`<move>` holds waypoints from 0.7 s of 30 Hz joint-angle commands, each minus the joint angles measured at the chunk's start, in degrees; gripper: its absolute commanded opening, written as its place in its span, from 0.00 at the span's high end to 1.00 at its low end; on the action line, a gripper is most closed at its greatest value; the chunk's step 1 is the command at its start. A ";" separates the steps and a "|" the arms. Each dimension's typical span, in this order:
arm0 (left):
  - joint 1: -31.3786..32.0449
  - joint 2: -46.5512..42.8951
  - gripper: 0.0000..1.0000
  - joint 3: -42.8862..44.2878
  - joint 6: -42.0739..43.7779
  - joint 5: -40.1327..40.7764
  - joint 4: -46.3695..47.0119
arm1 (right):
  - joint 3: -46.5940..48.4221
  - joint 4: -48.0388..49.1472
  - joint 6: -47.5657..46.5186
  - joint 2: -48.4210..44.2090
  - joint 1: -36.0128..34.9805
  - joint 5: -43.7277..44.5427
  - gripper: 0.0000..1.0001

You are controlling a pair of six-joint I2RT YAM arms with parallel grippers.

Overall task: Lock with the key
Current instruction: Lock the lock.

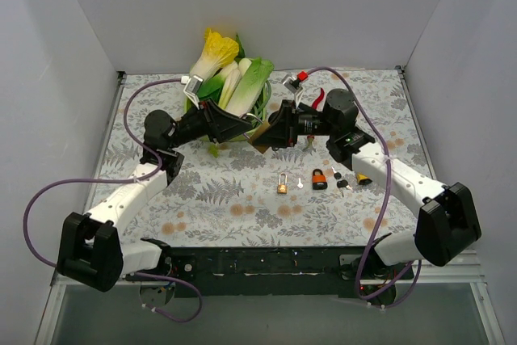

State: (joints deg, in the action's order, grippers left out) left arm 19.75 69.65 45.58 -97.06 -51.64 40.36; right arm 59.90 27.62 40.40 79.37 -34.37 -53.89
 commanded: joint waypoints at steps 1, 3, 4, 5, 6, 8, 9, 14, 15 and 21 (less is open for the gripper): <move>1.08 2.06 0.66 1.96 -1.03 1.19 5.16 | -0.83 7.71 1.34 -0.62 -1.22 3.44 0.99; 1.17 2.95 0.67 2.23 -2.08 1.45 5.87 | -0.84 8.07 1.35 -0.36 -1.31 4.05 0.99; 1.34 3.39 0.68 2.32 -2.08 1.45 6.13 | -0.75 8.07 1.26 -0.36 -1.31 4.32 0.99; 1.52 3.56 0.70 2.40 -2.08 1.36 6.22 | -0.66 8.07 1.26 -0.45 -1.31 4.75 0.99; 1.52 3.74 0.73 2.41 -2.17 1.19 6.31 | -0.49 8.07 0.91 -0.36 -1.31 4.84 0.99; 1.78 4.00 0.79 2.32 -2.70 0.75 6.66 | -0.40 7.98 0.91 -0.45 -1.31 4.76 0.99; 1.79 4.09 0.81 2.23 -2.87 0.57 6.58 | -0.40 7.98 0.82 -0.45 -1.31 4.67 0.99; 1.79 3.22 1.00 1.61 -2.88 0.22 5.35 | -0.92 7.19 0.29 -0.71 -1.31 3.62 0.99; 1.87 2.87 1.00 1.70 -2.88 0.13 4.91 | -0.92 6.58 -0.14 -0.71 -1.23 3.18 0.96; -0.50 1.11 1.00 3.46 -1.30 -1.36 -2.38 | -0.05 -7.47 -10.33 -2.47 1.93 0.02 0.23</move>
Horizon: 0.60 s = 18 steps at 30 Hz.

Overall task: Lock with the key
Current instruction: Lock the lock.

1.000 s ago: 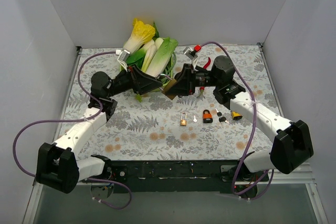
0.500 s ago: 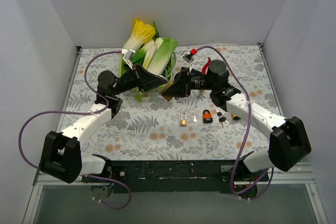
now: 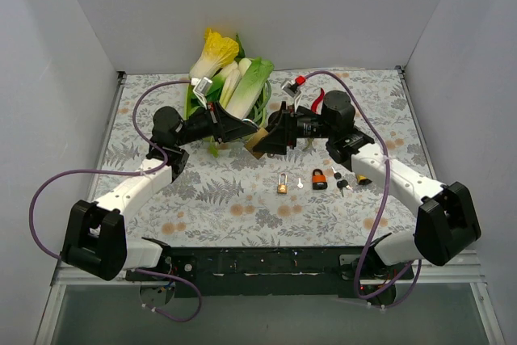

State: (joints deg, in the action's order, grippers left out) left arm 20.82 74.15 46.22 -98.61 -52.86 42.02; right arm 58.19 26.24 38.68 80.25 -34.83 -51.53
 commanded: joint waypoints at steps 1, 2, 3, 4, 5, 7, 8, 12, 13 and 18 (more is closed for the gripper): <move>-2.09 -3.66 1.00 2.83 0.52 -0.66 -4.92 | 1.75 -7.77 -10.53 -3.60 3.44 -3.13 0.23; -2.27 -4.01 1.00 2.57 0.87 -0.75 -5.71 | 1.92 -12.74 -14.55 -4.22 3.80 -3.84 0.23; -2.45 -4.36 1.00 2.30 1.13 -0.84 -6.33 | 2.01 -14.88 -16.59 -4.66 4.33 -3.76 0.24; -2.71 -4.80 1.00 1.95 0.96 -1.01 -6.08 | 1.75 -16.29 -18.01 -5.10 4.42 -4.28 0.26; -2.80 -4.89 1.00 1.77 0.79 -1.19 -5.99 | 1.66 -19.44 -19.33 -5.71 4.51 -5.41 0.28; -2.89 -4.98 1.00 1.77 0.70 -1.28 -5.81 | 0.18 -20.35 -21.19 -6.33 4.51 -6.39 0.38; -2.89 -4.98 1.00 1.77 0.70 -1.19 -5.72 | -0.62 -20.26 -21.10 -6.85 4.42 -7.09 0.41; -2.89 -4.45 1.00 1.42 -0.36 -1.45 -4.32 | -3.52 -15.27 -17.24 -6.95 4.42 -7.89 0.55; -2.89 -4.37 1.00 1.59 -0.53 -1.63 -4.14 | -3.70 -13.16 -15.23 -6.69 4.42 -8.06 0.58; -2.89 -3.93 1.00 2.04 -0.71 -1.81 -4.49 | -3.35 -7.62 -10.21 -4.40 4.33 -9.64 0.62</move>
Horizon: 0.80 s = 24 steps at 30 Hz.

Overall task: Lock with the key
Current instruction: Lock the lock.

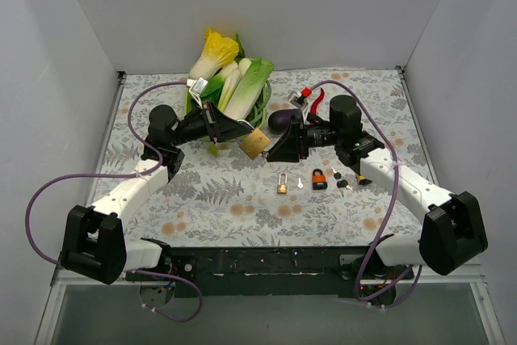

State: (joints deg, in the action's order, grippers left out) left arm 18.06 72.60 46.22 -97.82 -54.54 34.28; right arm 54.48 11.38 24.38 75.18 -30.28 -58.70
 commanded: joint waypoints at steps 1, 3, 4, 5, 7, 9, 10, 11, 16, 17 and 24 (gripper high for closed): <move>-0.14 -2.37 1.00 2.12 -1.58 -0.12 3.25 | 0.28 8.30 4.79 0.76 -0.30 -2.74 0.64; -0.14 -2.37 1.00 1.95 -1.58 -0.12 3.25 | 0.19 10.85 6.73 1.11 -0.39 -3.53 0.65; -0.14 -2.46 1.00 1.95 -1.67 -0.12 3.25 | 0.28 11.29 7.17 1.20 -0.57 -3.70 0.65; -0.14 -2.46 1.00 1.60 -1.67 -0.04 3.33 | 0.54 11.39 7.17 1.29 -0.74 -3.79 0.66; -0.14 -2.64 1.00 1.16 -2.02 -0.04 3.77 | 0.89 11.21 6.47 1.37 -1.09 -3.62 0.70; -0.14 -2.72 1.00 0.89 -2.20 -0.04 4.04 | 1.15 10.86 6.38 1.64 -1.36 -3.70 0.75; -0.14 -2.64 1.00 0.98 -2.11 -0.04 4.21 | 1.16 10.60 6.38 1.99 -1.44 -3.88 0.76; -0.14 -2.64 1.00 0.98 -2.20 0.05 4.30 | 1.16 10.51 6.38 2.17 -1.53 -3.97 0.77; -0.14 -2.72 1.00 0.54 -2.29 0.32 4.65 | 0.72 11.12 7.17 2.43 -2.41 -4.32 0.81; -0.14 -2.90 1.00 0.37 -2.29 0.32 4.74 | 0.54 11.56 7.52 2.52 -2.41 -4.32 0.84; -0.31 -3.16 1.00 0.19 -1.67 0.93 4.57 | -0.77 12.27 10.24 2.52 -2.50 -4.41 0.99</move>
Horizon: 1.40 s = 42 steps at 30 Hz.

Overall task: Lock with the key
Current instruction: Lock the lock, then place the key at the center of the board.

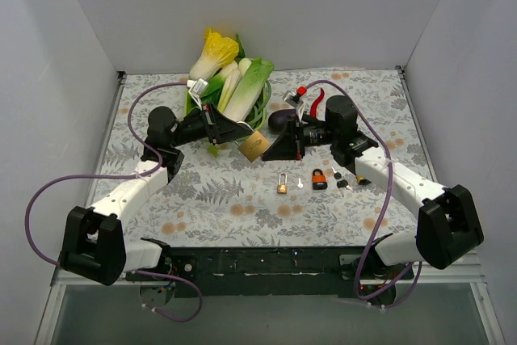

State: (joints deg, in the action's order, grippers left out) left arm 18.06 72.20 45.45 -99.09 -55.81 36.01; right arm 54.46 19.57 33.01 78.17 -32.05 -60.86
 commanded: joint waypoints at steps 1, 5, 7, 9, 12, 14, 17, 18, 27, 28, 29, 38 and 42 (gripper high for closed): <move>-0.83 -2.68 1.00 1.30 -0.23 2.81 2.84 | -1.45 4.16 1.96 -0.82 -0.73 -2.42 0.99; -3.91 -1.28 1.00 1.74 -1.81 2.99 5.55 | -5.76 5.82 5.29 -1.88 -0.73 -3.82 0.99; -5.40 -0.14 1.00 2.45 -2.25 2.81 6.79 | -8.31 6.79 6.53 -2.23 -0.73 -4.61 0.99; -6.54 0.65 1.00 3.59 -2.25 2.72 7.58 | -10.76 8.28 8.46 -2.32 -0.73 -4.97 0.99; -7.60 1.97 1.00 5.00 -2.34 2.46 8.11 | -13.67 10.92 10.93 -2.85 -0.73 -4.53 0.99; -8.92 1.89 1.00 5.17 -2.16 2.38 7.67 | -14.91 7.35 8.66 -3.73 -0.73 -0.95 0.99; -10.77 0.49 1.00 4.21 -1.20 1.93 6.01 | -13.23 -10.94 -4.78 -4.78 -0.64 13.89 0.99; -11.73 -0.13 1.00 3.60 -0.93 1.76 4.44 | -13.58 -12.18 -5.67 -5.04 -0.73 17.32 0.99; -16.31 -6.19 1.00 -1.76 3.46 3.42 -0.59 | -13.68 -14.30 -1.38 -2.50 -7.23 39.85 0.99; -16.31 -6.46 1.00 -2.20 3.46 3.78 -0.50 | -13.24 -14.39 -0.94 -1.45 -8.02 41.86 0.99; -16.31 -6.64 1.00 -2.91 3.55 3.95 -0.94 | -12.80 -14.82 -0.59 -0.83 -9.50 42.83 0.99; -16.57 -7.87 1.00 -5.02 3.90 4.04 -0.68 | -8.41 -18.78 5.47 9.27 -10.31 48.03 0.99; -16.57 -7.52 1.00 -4.93 3.73 4.22 -0.41 | -7.17 -18.96 7.06 12.70 -10.57 48.21 0.99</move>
State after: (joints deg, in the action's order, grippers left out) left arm 1.63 67.16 39.77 -93.97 -52.73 31.20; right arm 44.07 1.15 37.36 88.77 -42.41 -14.37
